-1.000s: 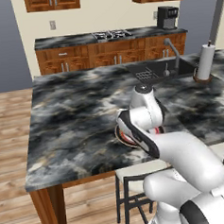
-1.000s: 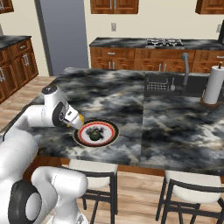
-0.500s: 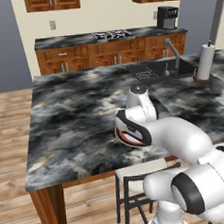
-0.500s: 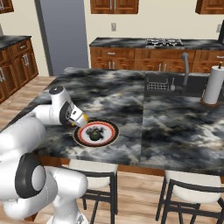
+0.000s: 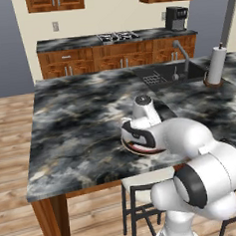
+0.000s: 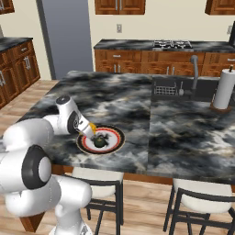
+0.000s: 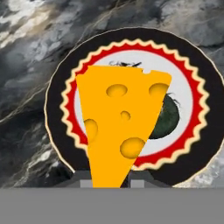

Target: Take the cheese, fish, and squash from the fridge and place them on the plate on the dining counter to create an appetizer plate.

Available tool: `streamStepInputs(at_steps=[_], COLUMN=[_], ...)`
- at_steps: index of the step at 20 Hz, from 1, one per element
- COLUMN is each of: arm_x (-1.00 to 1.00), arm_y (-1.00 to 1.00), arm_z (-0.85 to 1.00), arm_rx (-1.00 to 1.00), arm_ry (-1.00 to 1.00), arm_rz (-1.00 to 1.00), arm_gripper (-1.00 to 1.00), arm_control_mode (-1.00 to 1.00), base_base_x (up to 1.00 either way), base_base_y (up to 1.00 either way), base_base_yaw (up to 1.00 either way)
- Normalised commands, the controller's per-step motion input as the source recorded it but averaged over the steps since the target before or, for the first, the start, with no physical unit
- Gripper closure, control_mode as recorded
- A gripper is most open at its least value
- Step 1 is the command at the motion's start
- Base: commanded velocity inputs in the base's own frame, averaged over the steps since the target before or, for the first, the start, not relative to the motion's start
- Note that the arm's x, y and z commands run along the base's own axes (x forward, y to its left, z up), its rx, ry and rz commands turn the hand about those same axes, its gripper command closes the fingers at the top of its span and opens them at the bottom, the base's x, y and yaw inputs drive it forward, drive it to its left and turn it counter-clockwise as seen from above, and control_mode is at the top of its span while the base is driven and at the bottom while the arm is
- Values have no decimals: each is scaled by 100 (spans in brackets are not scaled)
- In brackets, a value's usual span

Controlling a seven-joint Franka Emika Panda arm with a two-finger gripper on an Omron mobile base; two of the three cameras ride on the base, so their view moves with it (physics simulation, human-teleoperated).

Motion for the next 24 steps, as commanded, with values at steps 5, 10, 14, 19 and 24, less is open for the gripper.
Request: streamStepInputs(at_steps=[5, 10, 14, 19, 24], arm_x=[30, 32, 31, 28, 10], arm_y=[0, 0, 0, 0, -1], arm_z=[-22, -20, -20, -13, -2], arm_rx=[0, 0, 0, 0, 0], arm_ry=[0, 0, 0, 0, 3], arm_rz=[-5, -5, -5, -4, -5], arm_gripper=[100, 100, 100, 100, -100], arm_control_mode=[-100, -100, -100, -100, -100], base_base_x=[0, 0, 0, 0, 0], base_base_y=[0, 0, 0, 0, 0], base_base_yaw=[0, 0, 0, 0, 0])
